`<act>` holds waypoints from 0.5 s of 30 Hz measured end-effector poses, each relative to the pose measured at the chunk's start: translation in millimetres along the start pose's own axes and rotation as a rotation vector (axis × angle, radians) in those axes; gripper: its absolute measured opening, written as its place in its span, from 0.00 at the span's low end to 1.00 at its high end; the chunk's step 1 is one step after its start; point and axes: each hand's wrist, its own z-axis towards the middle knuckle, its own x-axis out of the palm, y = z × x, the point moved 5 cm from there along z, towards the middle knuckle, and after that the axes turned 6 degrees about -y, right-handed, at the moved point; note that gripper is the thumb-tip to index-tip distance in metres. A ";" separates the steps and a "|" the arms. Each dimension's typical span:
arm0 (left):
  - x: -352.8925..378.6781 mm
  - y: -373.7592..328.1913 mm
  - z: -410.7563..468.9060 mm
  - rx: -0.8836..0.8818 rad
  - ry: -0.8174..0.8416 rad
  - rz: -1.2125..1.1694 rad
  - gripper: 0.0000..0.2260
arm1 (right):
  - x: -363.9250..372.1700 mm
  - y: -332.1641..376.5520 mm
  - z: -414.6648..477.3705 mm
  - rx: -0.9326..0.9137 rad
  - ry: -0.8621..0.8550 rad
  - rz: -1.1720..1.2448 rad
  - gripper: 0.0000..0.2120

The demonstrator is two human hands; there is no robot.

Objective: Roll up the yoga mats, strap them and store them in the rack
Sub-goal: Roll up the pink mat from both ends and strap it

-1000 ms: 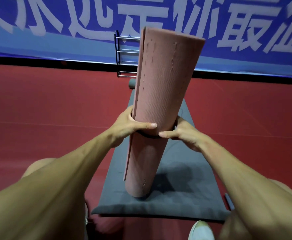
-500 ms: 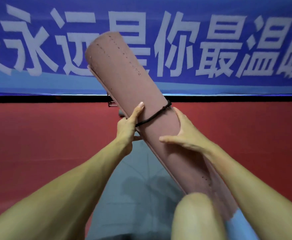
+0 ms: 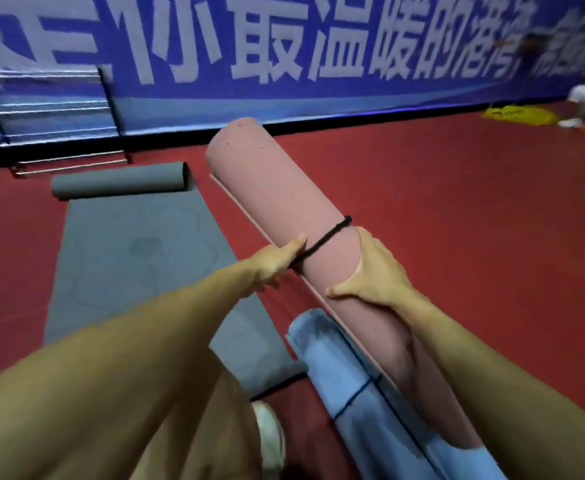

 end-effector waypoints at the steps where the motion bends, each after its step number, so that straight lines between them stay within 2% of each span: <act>1: 16.7 1.2 1.6 0.010 0.055 0.091 0.28 | 1.1 -20.5 -5.6 0.038 0.009 -0.030 0.57; 5: 87.2 14.4 6.5 0.042 0.255 0.262 0.20 | 12.3 -98.2 -34.6 0.172 0.089 -0.155 0.57; 9: 140.9 21.6 6.9 0.108 0.362 0.355 0.17 | 28.4 -156.7 -61.0 0.285 0.173 -0.266 0.56; 11: 157.0 25.5 8.4 0.120 0.400 0.383 0.14 | 41.0 -177.8 -72.8 0.332 0.207 -0.287 0.55; 15: 166.8 40.2 15.7 0.103 0.407 0.476 0.16 | 73.6 -209.8 -99.6 0.433 0.263 -0.290 0.58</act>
